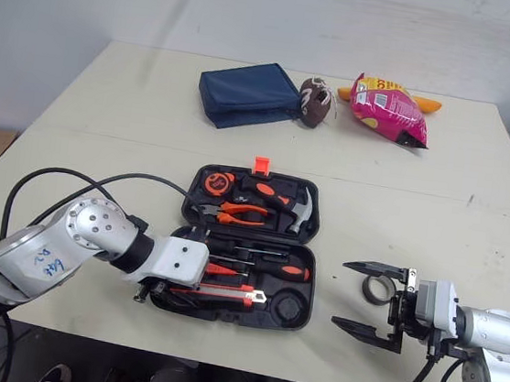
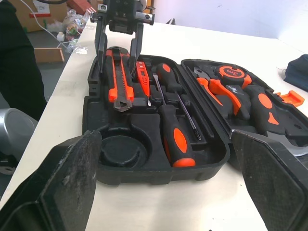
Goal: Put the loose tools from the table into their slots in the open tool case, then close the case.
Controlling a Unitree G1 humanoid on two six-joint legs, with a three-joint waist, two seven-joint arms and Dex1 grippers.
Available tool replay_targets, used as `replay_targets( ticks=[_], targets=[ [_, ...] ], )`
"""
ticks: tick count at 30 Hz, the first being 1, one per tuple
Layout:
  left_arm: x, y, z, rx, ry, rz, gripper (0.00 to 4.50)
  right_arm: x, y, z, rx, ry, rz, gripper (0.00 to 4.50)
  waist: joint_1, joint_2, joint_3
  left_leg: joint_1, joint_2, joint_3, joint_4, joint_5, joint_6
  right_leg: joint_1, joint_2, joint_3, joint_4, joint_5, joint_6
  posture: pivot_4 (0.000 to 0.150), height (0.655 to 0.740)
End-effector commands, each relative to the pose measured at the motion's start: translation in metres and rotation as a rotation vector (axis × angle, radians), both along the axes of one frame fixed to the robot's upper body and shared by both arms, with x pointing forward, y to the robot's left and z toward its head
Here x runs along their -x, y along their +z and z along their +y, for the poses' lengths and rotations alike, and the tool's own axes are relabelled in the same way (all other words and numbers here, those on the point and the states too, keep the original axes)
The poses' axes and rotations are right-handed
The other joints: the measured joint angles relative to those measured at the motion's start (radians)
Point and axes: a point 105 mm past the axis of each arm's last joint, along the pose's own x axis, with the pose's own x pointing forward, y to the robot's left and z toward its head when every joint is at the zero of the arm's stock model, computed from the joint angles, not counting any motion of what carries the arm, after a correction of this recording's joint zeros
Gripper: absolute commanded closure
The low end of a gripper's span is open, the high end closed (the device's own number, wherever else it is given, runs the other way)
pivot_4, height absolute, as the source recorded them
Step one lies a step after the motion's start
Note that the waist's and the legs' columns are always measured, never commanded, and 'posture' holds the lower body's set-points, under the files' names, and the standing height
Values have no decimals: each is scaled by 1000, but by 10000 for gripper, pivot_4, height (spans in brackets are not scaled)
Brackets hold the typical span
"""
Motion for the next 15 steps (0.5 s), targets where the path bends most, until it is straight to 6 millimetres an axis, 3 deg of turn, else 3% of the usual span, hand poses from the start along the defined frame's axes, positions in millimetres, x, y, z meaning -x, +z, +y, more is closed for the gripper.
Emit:
replay_targets(
  ticks=[1,15],
  targets=[
    [-1,-6,4,-39,10,-11,29832,2,6,3,-5,12,-29,0,0,0,0,0,0,0,0,0,0,0,0,0,0,0,0,1500,7400],
    [-6,-10,-1,-33,10,-34,29832,1,6,2,-16,-3,-37,0,3,0,0,0,0,0,2,0,1,1,-1,0,0,0,0,1500,7400]
  ],
)
